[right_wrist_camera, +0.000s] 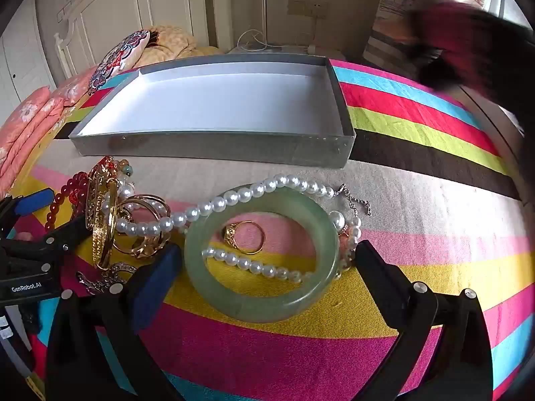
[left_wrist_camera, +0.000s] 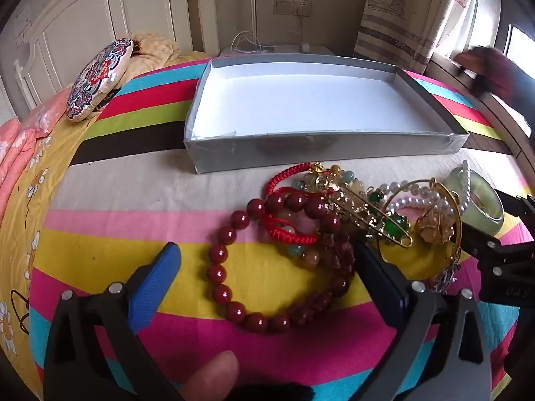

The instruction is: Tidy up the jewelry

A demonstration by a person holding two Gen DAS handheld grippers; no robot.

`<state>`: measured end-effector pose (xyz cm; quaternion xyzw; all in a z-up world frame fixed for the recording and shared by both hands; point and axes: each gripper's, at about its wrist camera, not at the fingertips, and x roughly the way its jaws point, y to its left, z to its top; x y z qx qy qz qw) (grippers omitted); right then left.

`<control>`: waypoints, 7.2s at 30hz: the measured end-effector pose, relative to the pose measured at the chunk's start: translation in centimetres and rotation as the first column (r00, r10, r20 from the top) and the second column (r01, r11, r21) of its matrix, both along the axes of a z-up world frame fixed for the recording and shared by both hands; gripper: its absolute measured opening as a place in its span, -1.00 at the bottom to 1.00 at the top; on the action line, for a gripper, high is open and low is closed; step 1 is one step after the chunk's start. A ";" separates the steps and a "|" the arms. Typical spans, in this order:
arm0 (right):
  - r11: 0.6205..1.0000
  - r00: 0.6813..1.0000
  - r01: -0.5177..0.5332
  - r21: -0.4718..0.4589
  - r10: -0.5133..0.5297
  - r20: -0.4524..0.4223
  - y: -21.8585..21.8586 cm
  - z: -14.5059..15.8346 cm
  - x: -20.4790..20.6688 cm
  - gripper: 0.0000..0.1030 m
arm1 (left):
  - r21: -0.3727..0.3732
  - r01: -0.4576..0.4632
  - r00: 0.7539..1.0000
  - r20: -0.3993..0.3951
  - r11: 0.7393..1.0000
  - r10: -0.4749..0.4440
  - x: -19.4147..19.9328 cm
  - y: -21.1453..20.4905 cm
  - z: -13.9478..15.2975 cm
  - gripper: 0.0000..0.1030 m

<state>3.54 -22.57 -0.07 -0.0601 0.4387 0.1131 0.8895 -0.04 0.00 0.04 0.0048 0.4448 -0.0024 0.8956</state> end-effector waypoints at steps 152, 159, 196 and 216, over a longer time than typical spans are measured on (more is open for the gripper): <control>0.978 0.978 -0.209 -0.020 0.209 -0.006 0.3 1.2 0.4 0.50 | -0.177 0.019 0.988 0.156 0.984 0.009 -8.5 3.3 2.0 0.96; 0.984 0.983 -0.179 0.015 0.178 0.053 -2.6 2.2 -5.0 0.50 | -0.186 0.140 0.976 0.193 0.973 -0.103 -9.4 0.5 3.3 0.96; 0.982 0.983 -0.084 0.170 0.053 0.178 -6.8 3.7 -9.1 0.51 | -0.251 0.393 0.917 0.185 0.885 -0.355 -4.8 -6.3 3.9 -0.86; 0.983 0.971 -0.150 0.110 0.125 0.204 -3.6 6.0 -5.1 0.51 | -0.297 0.352 0.928 0.237 0.888 -0.288 -0.8 -1.2 8.9 -0.86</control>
